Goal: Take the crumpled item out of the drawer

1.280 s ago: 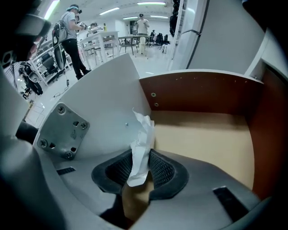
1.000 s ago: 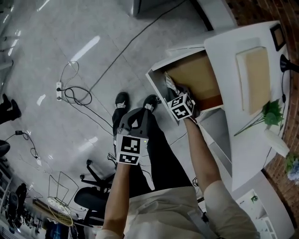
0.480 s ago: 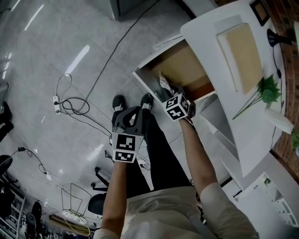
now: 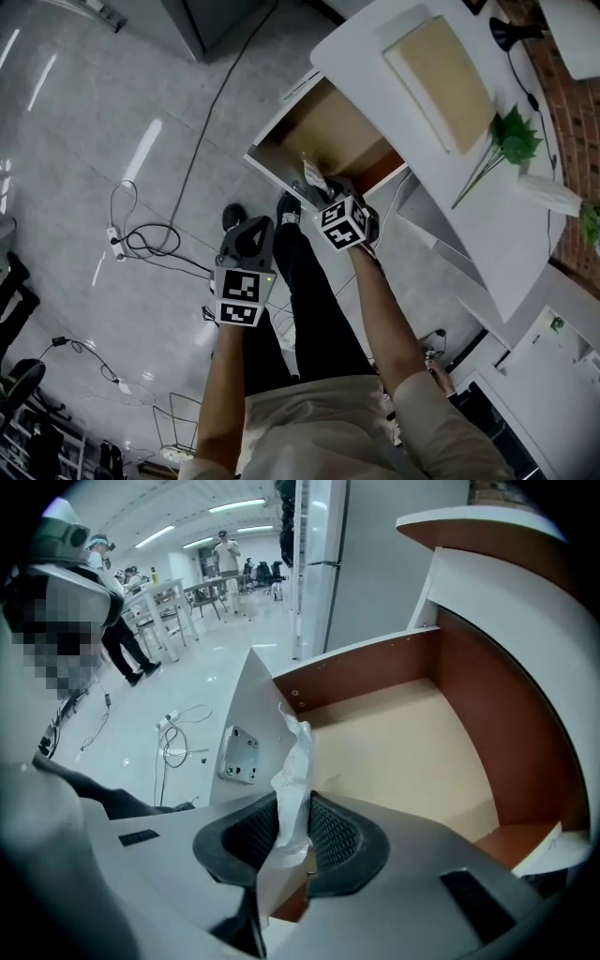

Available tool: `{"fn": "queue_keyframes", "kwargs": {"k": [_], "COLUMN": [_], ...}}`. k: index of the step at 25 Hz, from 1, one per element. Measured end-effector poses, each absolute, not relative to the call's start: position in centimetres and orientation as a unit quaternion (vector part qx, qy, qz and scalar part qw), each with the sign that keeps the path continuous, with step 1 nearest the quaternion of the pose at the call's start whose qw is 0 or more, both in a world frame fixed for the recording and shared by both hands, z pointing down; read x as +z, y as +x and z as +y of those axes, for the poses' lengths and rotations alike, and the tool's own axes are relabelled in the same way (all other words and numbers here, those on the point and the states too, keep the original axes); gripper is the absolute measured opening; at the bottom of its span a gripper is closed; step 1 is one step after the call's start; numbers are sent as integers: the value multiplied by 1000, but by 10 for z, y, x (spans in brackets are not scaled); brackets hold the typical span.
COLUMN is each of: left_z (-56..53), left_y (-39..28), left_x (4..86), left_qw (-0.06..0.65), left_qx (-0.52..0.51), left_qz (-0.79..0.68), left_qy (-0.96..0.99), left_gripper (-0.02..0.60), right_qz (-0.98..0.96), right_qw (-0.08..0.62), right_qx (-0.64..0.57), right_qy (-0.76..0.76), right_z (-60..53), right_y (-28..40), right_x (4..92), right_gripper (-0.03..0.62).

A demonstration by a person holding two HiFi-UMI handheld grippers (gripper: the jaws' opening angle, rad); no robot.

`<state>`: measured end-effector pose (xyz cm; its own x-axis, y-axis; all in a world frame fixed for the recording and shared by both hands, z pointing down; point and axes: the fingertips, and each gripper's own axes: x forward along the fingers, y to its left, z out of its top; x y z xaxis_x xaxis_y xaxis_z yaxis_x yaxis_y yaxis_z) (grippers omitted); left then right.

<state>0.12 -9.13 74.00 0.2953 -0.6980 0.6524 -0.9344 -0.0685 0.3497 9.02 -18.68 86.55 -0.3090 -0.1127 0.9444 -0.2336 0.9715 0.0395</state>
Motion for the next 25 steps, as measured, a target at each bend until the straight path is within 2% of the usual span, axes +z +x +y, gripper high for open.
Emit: {"fn": "queue_keyframes", "kwargs": {"k": [17,25], "left_z": [-88,-94], "left_y": [5,7], "left_x": [679,645], "left_qw": [330,311], "left_qx": [199,203], "left_qz": [-503,-487], "left_qy": [773,791], "left_gripper": [15,15], "right_qz": [-809,-812], "right_qw": [535,489], "right_qx": [114,157], "right_qy": [215,277], "right_z": [-160,-141], "right_y": [101,105], "right_x": [771,721], "right_gripper": [106,106]}}
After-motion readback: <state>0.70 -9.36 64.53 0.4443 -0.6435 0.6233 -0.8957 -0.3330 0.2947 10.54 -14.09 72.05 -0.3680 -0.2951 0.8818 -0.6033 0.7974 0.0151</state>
